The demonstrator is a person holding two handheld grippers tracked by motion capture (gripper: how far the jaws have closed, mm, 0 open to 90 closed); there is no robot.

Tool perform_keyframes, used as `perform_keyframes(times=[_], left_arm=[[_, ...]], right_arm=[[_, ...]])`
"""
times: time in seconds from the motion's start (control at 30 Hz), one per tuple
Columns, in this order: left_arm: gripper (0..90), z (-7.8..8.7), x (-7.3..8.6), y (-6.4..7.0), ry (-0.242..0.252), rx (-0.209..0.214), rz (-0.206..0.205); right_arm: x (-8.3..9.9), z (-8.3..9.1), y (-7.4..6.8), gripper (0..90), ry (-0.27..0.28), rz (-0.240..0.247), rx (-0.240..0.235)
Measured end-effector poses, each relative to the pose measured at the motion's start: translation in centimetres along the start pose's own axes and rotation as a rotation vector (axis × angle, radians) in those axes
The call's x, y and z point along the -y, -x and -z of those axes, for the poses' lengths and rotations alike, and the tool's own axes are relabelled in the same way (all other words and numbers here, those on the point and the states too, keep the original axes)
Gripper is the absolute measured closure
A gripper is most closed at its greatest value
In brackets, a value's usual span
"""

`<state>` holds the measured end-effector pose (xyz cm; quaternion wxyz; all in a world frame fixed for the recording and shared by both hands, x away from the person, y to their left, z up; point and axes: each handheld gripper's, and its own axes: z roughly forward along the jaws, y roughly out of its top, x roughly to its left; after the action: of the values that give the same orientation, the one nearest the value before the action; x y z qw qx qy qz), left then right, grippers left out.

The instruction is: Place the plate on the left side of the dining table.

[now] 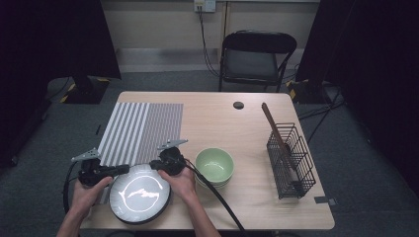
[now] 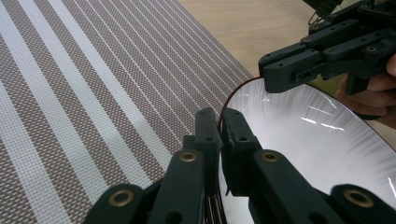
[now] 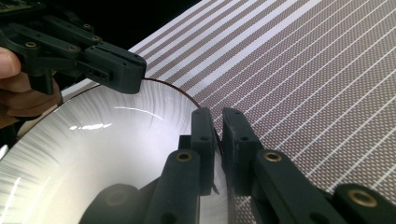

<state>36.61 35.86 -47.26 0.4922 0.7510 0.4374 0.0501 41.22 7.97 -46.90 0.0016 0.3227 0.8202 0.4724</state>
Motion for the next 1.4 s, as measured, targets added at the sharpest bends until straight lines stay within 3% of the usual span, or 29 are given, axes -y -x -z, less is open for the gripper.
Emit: perform_keyframes(times=[0.73, 0.87, 0.9, 1.1, 1.27, 1.4], left_arm=[[85.8, 0.3, -0.6, -0.4, 0.043, 0.003, 0.005], [77.5, -0.4, -0.3, -0.2, -0.003, 0.010, -0.002], [78.5, -0.7, -0.3, 0.1, -0.023, -0.019, -0.023], [83.9, -0.3, -0.2, -0.3, -0.001, 0.011, -0.014], [84.4, -0.3, -0.2, -0.2, 0.012, 0.006, -0.020], [84.5, -0.3, -0.2, -0.2, 0.009, 0.004, -0.020]], right_arm=[[-0.9, 0.1, 0.3, 84.9, 0.027, 0.013, -0.008], [-0.9, 0.1, 0.2, 85.2, 0.029, 0.015, -0.013], [-0.9, 0.1, 0.2, 85.3, 0.032, 0.015, -0.013], [-1.1, 0.4, 0.2, 90.0, 0.065, 0.007, -0.021], [-0.7, 0.3, -0.3, 75.7, 0.074, 0.007, -0.046], [-0.4, 0.5, -0.2, 73.9, 0.045, 0.016, 0.008]])
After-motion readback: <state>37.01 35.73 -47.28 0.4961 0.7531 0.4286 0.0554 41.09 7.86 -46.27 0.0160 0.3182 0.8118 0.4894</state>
